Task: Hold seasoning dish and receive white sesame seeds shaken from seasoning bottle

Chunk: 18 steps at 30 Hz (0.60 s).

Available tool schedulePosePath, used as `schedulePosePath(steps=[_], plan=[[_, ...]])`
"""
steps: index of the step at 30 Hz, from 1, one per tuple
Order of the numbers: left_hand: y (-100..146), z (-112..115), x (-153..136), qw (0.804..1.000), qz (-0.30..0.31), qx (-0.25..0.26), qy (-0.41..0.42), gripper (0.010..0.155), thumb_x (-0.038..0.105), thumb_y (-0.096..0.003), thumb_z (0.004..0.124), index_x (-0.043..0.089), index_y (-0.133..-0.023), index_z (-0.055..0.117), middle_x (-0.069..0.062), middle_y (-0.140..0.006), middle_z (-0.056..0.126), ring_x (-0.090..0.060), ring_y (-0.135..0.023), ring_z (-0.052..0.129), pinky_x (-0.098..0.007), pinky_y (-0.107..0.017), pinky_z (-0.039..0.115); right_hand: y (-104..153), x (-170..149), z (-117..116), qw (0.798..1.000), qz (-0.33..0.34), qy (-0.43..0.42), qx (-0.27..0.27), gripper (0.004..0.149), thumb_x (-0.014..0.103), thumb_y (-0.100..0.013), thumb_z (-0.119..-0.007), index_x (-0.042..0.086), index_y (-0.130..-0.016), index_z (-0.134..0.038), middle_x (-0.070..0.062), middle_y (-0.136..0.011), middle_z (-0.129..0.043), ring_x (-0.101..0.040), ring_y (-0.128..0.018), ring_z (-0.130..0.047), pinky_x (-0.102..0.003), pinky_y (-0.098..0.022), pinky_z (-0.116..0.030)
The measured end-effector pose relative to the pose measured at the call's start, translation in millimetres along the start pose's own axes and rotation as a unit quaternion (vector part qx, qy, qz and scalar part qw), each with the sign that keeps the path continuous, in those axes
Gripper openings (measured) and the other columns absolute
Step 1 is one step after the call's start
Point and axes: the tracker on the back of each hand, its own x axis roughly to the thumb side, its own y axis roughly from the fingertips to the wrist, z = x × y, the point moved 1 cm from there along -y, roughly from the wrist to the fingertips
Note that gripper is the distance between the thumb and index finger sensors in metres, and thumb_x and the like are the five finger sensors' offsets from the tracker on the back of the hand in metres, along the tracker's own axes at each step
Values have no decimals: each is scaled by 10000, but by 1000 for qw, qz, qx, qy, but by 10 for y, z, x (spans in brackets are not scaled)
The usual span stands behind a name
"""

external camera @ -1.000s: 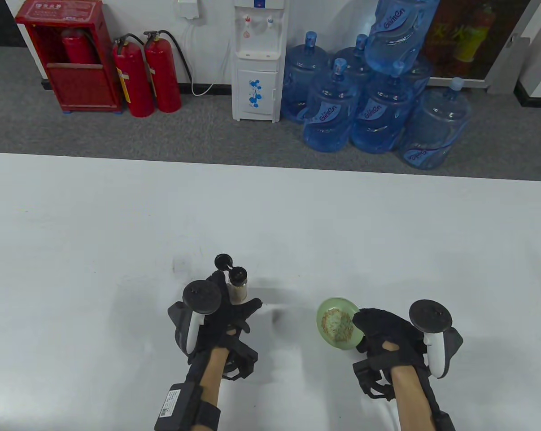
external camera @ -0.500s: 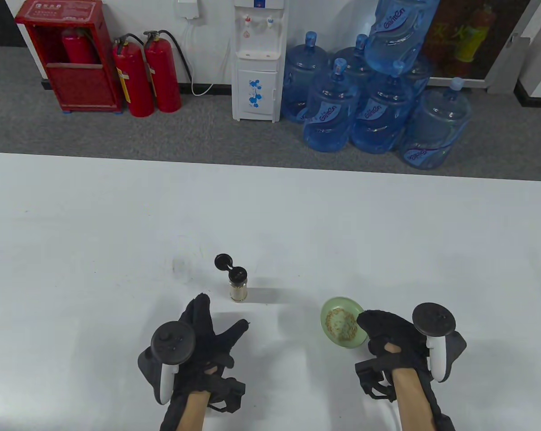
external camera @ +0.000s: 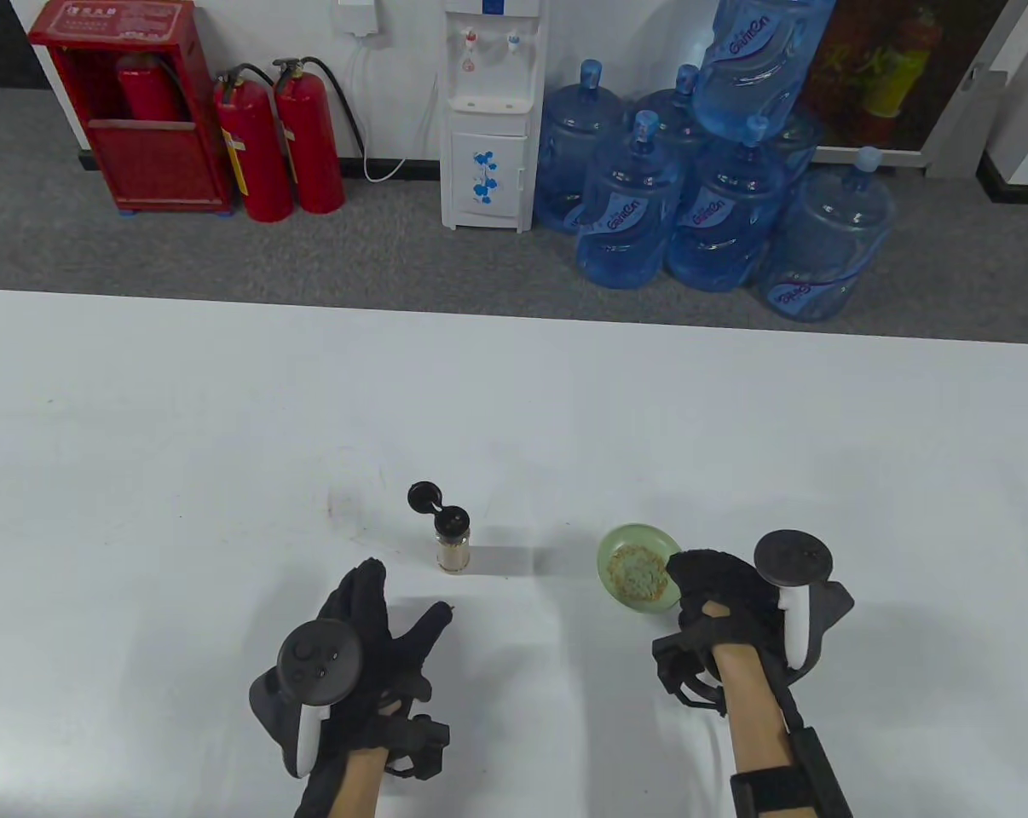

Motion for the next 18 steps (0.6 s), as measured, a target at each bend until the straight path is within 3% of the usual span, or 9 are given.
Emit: schedulePosePath(steps=[10, 13, 18], plan=[[-14, 11, 24, 1000, 1, -6, 9, 912, 687, -371, 843, 249, -1106, 527, -33, -1160, 510, -408, -1112, 503, -628, -808, 402, -181, 63, -114, 996, -27, 71, -43, 409, 512, -417, -940, 254, -728, -1006, 38, -496, -1030, -62, -219, -1031, -267, -185, -907], [-7, 14, 27, 1000, 3, -6, 11, 911, 687, -372, 842, 248, -1106, 528, -33, -1159, 511, -410, -1112, 502, -630, -807, 400, -174, 51, -128, 997, -25, 58, -49, 409, 505, -415, -946, 247, -726, -1006, 17, -496, -1031, -78, -222, -1030, -279, -188, -902], [2, 19, 28, 1000, 3, -10, 13, 897, 686, -385, 830, 246, -1107, 529, -36, -1158, 512, -411, -1110, 504, -630, -806, 400, -91, 25, -119, 997, -7, 58, -46, 518, 552, -409, -929, 247, -827, -937, -6, -608, -1006, -94, -307, -1034, -289, -248, -903]])
